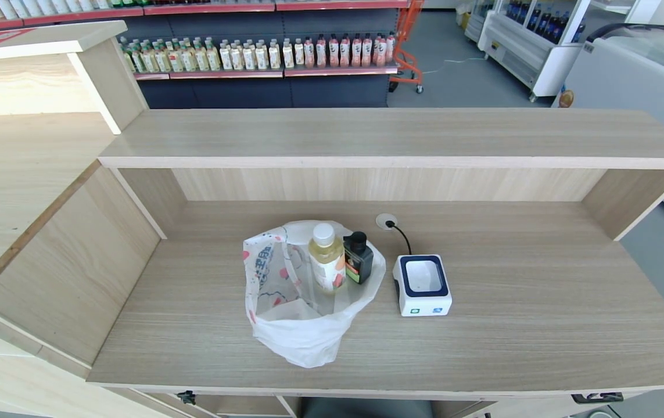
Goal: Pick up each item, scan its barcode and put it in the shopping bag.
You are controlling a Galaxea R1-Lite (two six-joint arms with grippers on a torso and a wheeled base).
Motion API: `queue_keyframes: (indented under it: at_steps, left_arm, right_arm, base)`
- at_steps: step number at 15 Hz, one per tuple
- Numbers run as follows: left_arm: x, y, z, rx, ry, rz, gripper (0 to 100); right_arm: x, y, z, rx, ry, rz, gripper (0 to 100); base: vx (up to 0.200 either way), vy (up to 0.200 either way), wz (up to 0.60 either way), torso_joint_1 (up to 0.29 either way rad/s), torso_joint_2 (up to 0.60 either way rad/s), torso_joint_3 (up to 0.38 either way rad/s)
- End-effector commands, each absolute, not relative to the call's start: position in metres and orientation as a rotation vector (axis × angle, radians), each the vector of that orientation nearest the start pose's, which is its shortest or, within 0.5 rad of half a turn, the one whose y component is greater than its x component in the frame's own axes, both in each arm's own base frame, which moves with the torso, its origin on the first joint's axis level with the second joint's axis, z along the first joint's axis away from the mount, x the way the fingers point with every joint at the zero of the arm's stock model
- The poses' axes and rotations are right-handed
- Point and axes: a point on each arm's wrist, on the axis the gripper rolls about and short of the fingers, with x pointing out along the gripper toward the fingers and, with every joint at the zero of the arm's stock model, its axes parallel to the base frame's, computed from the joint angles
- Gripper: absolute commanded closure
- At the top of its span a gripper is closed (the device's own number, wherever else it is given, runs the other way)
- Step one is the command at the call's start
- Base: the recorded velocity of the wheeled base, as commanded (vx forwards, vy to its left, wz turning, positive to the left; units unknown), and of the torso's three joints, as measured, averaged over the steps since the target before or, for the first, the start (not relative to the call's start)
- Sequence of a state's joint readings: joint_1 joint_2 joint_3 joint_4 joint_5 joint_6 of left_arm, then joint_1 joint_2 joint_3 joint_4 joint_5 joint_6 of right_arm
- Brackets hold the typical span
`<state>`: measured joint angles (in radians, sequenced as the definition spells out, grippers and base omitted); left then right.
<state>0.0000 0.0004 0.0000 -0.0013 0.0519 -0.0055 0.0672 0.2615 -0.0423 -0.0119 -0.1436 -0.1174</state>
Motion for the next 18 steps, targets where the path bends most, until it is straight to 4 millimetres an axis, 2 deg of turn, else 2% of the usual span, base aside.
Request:
queue_keyframes:
  at_steps: [1,4,10,15,18]
  left_arm:
    - [-0.0228,0.0012,0.0756,-0.006,-0.002,0.052,0]
    - [-0.0228,0.0012,0.0756,-0.006,-0.002,0.052,0]
    - [-0.0228,0.0012,0.0756,-0.006,-0.002,0.052,0]
    - [-0.0227,0.0012,0.0757,-0.011,0.000,0.052,0]
    - [-0.0228,0.0012,0.0756,-0.009,-0.002,0.052,0]
  right_arm:
    - [-0.0181,-0.0041,0.0816,-0.112,0.110,-0.054,0]
    - [-0.0164,-0.0016,0.0813,-0.045,0.076,0.049,0]
    - [-0.0168,0.0021,0.0809,-0.047,0.078,0.215,0]
    - [-0.0168,0.0021,0.0807,-0.067,0.077,0.216,0]
    - [-0.0168,0.0021,0.0807,-0.067,0.077,0.216,0]
  base:
    - [0.000,0.000,0.00,0.000,0.00,0.000]
    - [0.000,0.000,0.00,0.000,0.00,0.000]
    - [0.000,0.000,0.00,0.000,0.00,0.000]
    - [0.000,0.000,0.00,0.000,0.00,0.000]
    - [0.000,-0.200,0.00,0.006,0.00,0.001]
